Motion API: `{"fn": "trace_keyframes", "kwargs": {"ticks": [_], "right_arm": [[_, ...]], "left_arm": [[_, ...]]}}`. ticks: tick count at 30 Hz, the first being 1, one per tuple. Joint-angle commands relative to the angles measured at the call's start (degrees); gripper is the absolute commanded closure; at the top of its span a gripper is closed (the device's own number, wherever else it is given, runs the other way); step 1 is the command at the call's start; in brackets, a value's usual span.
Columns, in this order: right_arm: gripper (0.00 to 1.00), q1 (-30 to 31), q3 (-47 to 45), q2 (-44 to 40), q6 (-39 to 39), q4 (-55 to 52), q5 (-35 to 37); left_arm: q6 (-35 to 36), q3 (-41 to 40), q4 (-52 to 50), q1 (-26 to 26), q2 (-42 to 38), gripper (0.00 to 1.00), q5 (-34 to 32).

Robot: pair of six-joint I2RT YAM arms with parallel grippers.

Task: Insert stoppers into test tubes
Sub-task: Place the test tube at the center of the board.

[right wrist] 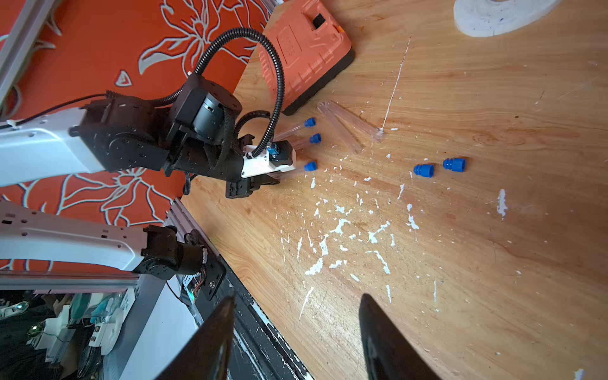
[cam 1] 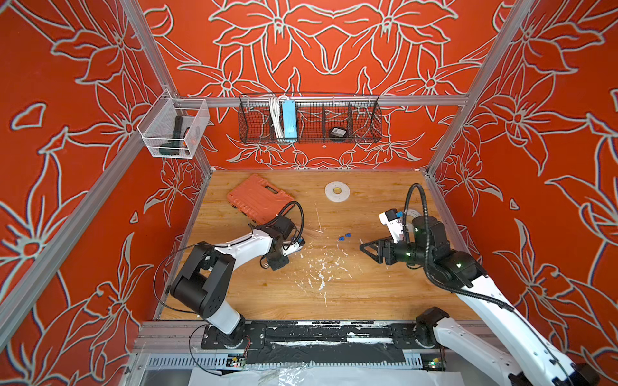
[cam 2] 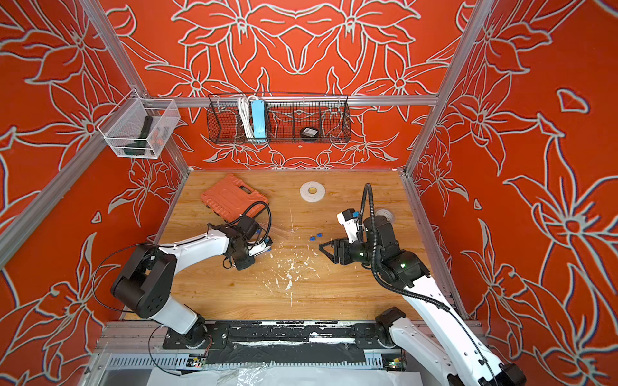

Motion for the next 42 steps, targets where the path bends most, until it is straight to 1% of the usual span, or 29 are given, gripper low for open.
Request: {"fn": "trace_keyframes", "kwargs": {"ticks": [1, 4, 10, 16, 19, 23, 25, 26, 28, 30, 32, 33, 34, 35, 38, 40, 42], "right_arm": [[0.39, -0.4, -0.5, -0.4, -0.9, 0.4, -0.7], [0.40, -0.4, -0.4, 0.0, -1.0, 0.3, -0.7], [0.40, -0.4, -0.4, 0.4, -1.3, 0.1, -0.7], [0.39, -0.4, -0.2, 1.0, -1.6, -0.3, -0.6], [0.40, -0.4, -0.1, 1.7, -1.8, -0.8, -0.2], [0.40, -0.4, 0.8, 2.6, -4.0, -2.2, 1.4], [0.40, -0.4, 1.4, 3.2, -5.9, -2.4, 2.4], [0.41, -0.3, 1.6, 3.7, -7.1, -2.3, 2.9], [0.43, -0.1, 2.3, 5.1, -8.8, -2.0, 4.2], [0.44, 0.7, 3.3, 7.0, -10.7, -1.5, 5.8], [0.45, 2.4, 4.9, 9.9, -13.1, -0.8, 8.2], [0.46, 3.4, 5.6, 11.2, -14.6, -0.6, 9.6], [0.46, 4.7, 6.4, 12.9, -16.1, -0.4, 11.3], [0.46, 6.0, 7.5, 14.9, -18.1, -0.3, 12.9], [0.47, 9.8, 10.4, 21.4, -23.7, 0.6, 17.0], [0.47, 11.4, 12.3, 26.1, -27.4, 1.2, 18.5], [0.49, 12.1, 13.8, 30.4, -31.0, 2.4, 18.2]], "left_arm": [[0.4, -1.3, -0.5, 0.4, 2.5, 0.78, 0.8], [0.5, -1.5, 0.0, 0.6, 2.3, 0.77, 0.3], [0.5, -1.6, 1.5, 0.7, -0.8, 0.66, 0.1], [1.2, -2.9, 3.9, 0.8, -8.1, 0.55, 3.1], [1.6, -4.2, 6.0, 0.8, -12.1, 0.52, 5.3], [1.9, -6.1, 10.9, 0.8, -18.3, 0.50, 8.5], [0.6, -7.1, 15.6, 0.9, -21.6, 0.51, 9.3], [-1.1, -8.0, 19.3, 0.9, -23.7, 0.51, 9.5], [-4.9, -10.1, 26.5, 1.2, -27.7, 0.50, 12.0], [-11.4, -13.1, 35.7, 1.4, -31.3, 0.48, 11.4], [-18.9, -15.5, 42.6, 2.2, -33.8, 0.46, 10.1], [-21.7, -16.0, 44.7, 2.6, -33.8, 0.45, 9.4], [-24.7, -16.3, 46.4, 3.0, -36.2, 0.45, 8.0], [-28.1, -16.7, 48.0, 3.5, -36.7, 0.45, 6.7], [-36.3, -18.2, 51.8, 5.7, -38.4, 0.46, 5.0], [-40.0, -19.1, 53.7, 6.8, -39.4, 0.47, 3.7], [-42.1, -19.8, 55.2, 8.0, -40.5, 0.47, 2.9]]}}
